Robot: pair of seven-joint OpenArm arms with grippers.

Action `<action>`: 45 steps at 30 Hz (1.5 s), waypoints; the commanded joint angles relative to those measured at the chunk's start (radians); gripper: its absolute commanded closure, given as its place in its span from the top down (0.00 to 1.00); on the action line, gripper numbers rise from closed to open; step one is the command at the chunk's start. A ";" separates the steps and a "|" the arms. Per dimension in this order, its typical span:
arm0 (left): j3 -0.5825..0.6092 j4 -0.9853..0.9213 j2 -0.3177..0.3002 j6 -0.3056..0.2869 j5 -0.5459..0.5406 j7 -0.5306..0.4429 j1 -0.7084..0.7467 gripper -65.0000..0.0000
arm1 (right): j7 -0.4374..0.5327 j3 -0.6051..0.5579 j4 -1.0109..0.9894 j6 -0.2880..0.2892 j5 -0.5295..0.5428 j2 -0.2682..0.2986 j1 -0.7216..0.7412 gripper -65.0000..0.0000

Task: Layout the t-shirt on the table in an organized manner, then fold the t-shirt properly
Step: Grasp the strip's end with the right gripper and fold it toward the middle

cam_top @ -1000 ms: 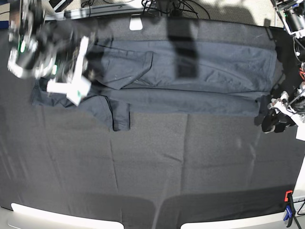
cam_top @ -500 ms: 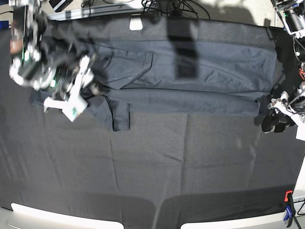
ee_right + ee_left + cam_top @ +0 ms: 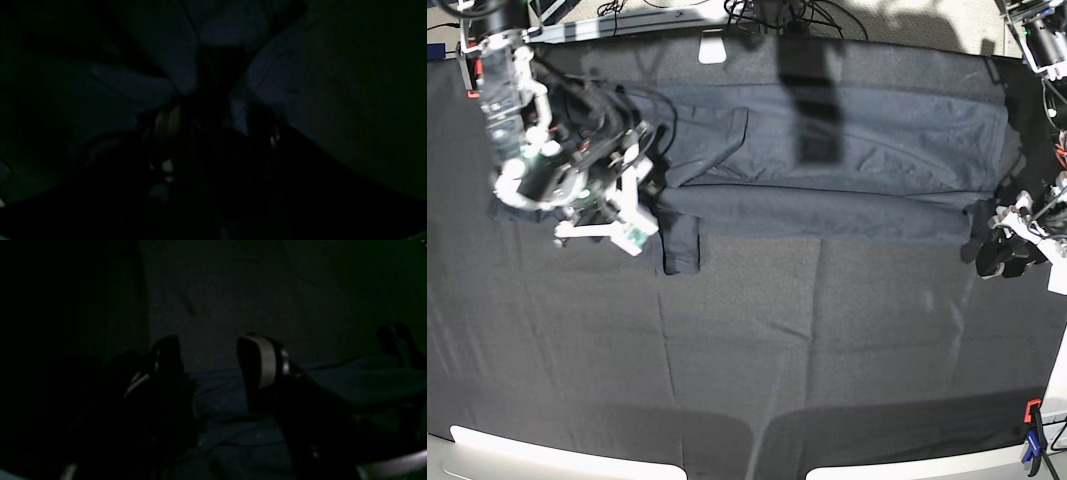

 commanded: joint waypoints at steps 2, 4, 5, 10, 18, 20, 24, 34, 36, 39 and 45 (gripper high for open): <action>-0.005 0.017 -0.019 -0.004 -0.020 -0.021 -0.016 0.45 | 0.030 0.003 0.014 0.007 -0.024 0.011 0.019 0.46; -0.005 0.017 -0.019 -0.004 -0.020 -0.021 -0.016 0.45 | 0.047 0.003 0.013 -0.003 -0.050 0.011 0.019 0.41; -0.005 0.017 -0.019 -0.004 -0.020 -0.021 -0.016 0.45 | 0.057 0.003 0.010 -0.010 -0.056 0.012 0.020 0.40; -0.005 0.017 -0.019 -0.004 -0.020 -0.019 -0.016 0.45 | 0.085 0.003 -0.035 -0.019 -0.056 0.011 0.042 0.40; -0.005 0.017 -0.019 -0.004 -0.020 -0.020 -0.016 0.45 | 0.082 0.003 -0.111 -0.019 -0.044 0.011 0.099 0.38; -0.005 0.017 -0.019 -0.004 -0.020 -0.020 -0.016 0.45 | 0.084 0.003 -0.111 -0.019 -0.044 0.011 0.100 0.32; -0.005 0.017 -0.019 -0.004 -0.020 -0.021 -0.016 0.45 | 0.085 0.003 -0.111 -0.019 -0.044 0.011 0.100 0.20; -0.005 0.017 -0.019 -0.004 -0.019 -0.020 -0.016 0.45 | 0.132 0.003 -0.100 -0.019 -0.076 0.011 0.099 0.00; -0.005 0.017 -0.019 -0.004 -0.020 -0.021 -0.016 0.45 | 0.109 0.003 -0.069 -0.018 -0.074 0.011 0.098 0.00; -0.006 0.017 -0.019 -0.004 -0.019 -0.021 -0.016 0.45 | 0.035 0.003 0.011 -0.018 -0.074 0.011 0.087 0.00; -0.005 0.017 -0.019 -0.004 -0.019 -0.021 -0.016 0.45 | -0.024 0.003 0.193 -0.018 -0.074 0.011 -0.065 0.00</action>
